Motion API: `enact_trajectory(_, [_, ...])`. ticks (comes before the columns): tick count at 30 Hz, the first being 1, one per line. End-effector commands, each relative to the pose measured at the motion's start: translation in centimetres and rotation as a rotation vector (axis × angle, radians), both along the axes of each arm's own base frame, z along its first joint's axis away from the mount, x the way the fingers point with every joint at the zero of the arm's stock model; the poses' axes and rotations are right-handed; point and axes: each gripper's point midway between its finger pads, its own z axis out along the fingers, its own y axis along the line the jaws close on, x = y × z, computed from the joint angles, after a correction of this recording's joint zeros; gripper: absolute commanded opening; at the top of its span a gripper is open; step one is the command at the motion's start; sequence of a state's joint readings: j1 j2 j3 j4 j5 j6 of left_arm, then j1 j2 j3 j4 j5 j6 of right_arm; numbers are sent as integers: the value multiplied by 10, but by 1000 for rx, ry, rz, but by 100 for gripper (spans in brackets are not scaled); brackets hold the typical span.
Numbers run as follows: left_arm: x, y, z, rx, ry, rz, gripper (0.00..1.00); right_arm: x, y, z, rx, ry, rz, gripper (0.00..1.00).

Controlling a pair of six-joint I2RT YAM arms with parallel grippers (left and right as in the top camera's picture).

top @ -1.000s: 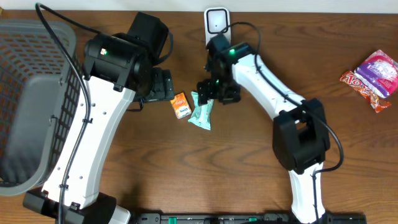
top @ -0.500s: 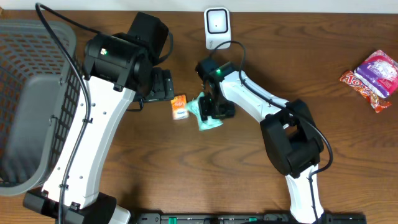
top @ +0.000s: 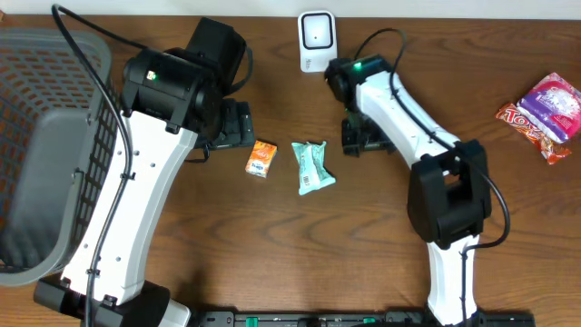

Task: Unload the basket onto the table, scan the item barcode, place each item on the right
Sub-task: 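Move right gripper to the mint-green wipe pack and grasp it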

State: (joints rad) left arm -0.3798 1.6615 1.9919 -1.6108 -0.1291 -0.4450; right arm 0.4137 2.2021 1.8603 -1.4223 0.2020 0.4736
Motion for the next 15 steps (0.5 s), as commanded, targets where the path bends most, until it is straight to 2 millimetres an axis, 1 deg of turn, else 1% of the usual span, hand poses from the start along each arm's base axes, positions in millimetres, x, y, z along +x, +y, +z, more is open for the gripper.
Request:
enact_trajectory(1, [-10, 5, 0, 15, 37, 7, 98, -6, 52, -1, 285, 65, 98, 66])
enact_trajectory(2, [-10, 5, 0, 15, 37, 7, 98, -8, 69, -1, 380, 81, 123, 66])
enact_trajectory(4, [-10, 5, 0, 15, 37, 7, 98, -11, 94, 2, 520, 97, 143, 67])
enact_trajectory(5, [-10, 5, 0, 15, 37, 7, 98, -11, 110, 4, 603, 99, 146, 68])
enact_trajectory(6, [-10, 5, 0, 15, 37, 7, 98, -11, 118, 4, 638, 94, 153, 69])
enact_trajectory(12, [-10, 5, 0, 15, 37, 7, 98, -2, 138, -1, 673, 36, 173, 69])
enact_trajectory(13, [-10, 5, 0, 15, 37, 7, 98, -1, 140, -3, 669, 30, 163, 68])
enact_trajectory(15, [-10, 5, 0, 15, 37, 7, 98, 2, 134, -11, 619, 12, 109, 68])
